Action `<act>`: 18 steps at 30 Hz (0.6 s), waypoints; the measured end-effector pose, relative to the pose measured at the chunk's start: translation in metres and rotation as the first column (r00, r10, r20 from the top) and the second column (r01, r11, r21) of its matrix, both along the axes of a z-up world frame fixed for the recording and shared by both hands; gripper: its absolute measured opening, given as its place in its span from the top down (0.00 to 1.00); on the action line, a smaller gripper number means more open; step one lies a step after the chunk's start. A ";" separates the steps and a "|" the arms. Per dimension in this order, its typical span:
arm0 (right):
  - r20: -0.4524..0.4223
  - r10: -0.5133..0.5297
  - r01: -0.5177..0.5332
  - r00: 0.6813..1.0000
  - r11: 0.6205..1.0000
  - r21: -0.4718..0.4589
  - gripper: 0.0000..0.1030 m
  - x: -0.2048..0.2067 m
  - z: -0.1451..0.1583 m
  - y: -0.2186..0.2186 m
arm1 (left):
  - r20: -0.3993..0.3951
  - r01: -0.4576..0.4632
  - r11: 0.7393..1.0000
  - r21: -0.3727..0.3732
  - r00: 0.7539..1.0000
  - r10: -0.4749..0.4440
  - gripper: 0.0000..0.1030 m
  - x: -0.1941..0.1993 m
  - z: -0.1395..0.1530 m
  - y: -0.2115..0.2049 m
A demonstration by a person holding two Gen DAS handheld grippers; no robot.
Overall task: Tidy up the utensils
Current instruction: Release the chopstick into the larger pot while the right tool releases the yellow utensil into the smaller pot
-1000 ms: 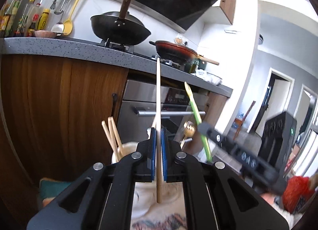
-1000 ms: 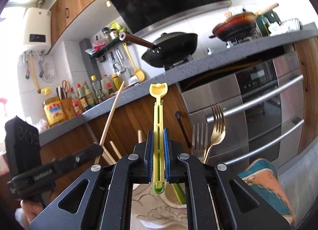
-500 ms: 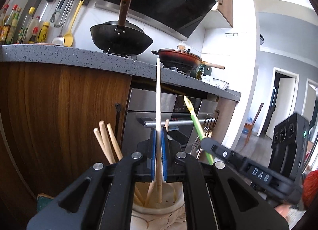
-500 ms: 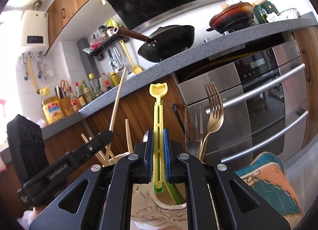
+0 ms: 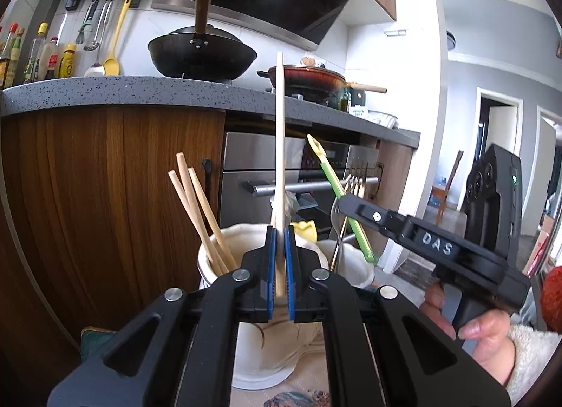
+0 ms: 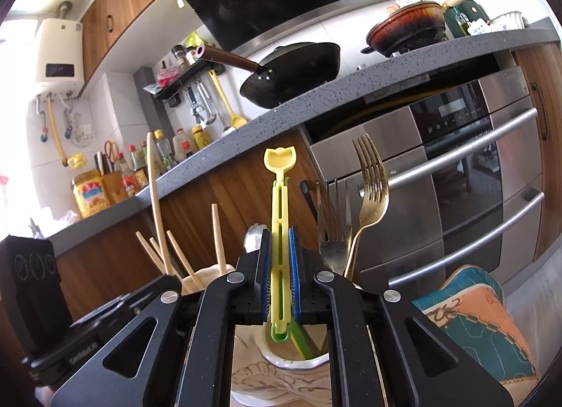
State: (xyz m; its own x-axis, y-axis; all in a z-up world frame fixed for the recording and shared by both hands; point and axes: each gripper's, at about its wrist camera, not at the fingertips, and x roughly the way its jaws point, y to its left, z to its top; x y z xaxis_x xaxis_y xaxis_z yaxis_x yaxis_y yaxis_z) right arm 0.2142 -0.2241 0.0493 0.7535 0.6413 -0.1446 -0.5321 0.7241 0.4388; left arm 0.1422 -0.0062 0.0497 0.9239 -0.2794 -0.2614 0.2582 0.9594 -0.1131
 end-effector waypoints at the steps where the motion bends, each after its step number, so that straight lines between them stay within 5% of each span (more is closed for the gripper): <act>1: 0.001 -0.004 0.004 1.000 1.000 -0.004 0.90 0.000 -0.001 0.000 | -0.003 0.000 1.000 0.009 1.000 0.001 0.95 0.001 -0.001 -0.001; 7: 0.016 -0.029 0.030 0.999 0.999 -0.042 0.90 -0.002 -0.005 0.008 | -0.014 0.010 0.999 0.036 1.000 -0.010 0.94 0.000 -0.003 -0.001; 11: 0.034 -0.039 0.041 0.999 0.997 -0.063 0.90 -0.005 -0.007 0.010 | -0.018 0.022 1.000 -0.008 1.000 -0.022 0.71 -0.001 -0.001 0.007; 18: 0.067 -0.090 0.098 0.994 0.987 -0.130 0.90 -0.003 -0.012 0.022 | -0.011 0.043 0.999 -0.028 0.999 -0.043 0.71 -0.004 0.002 0.012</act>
State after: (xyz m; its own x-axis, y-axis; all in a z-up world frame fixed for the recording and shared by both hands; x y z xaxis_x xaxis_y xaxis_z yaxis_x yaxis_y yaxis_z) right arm 0.2109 -0.2017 0.0372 0.8197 0.5450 -0.1762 -0.4813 0.8222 0.3039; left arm 0.1377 0.0059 0.0514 0.9078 -0.3261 -0.2636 0.2975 0.9439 -0.1433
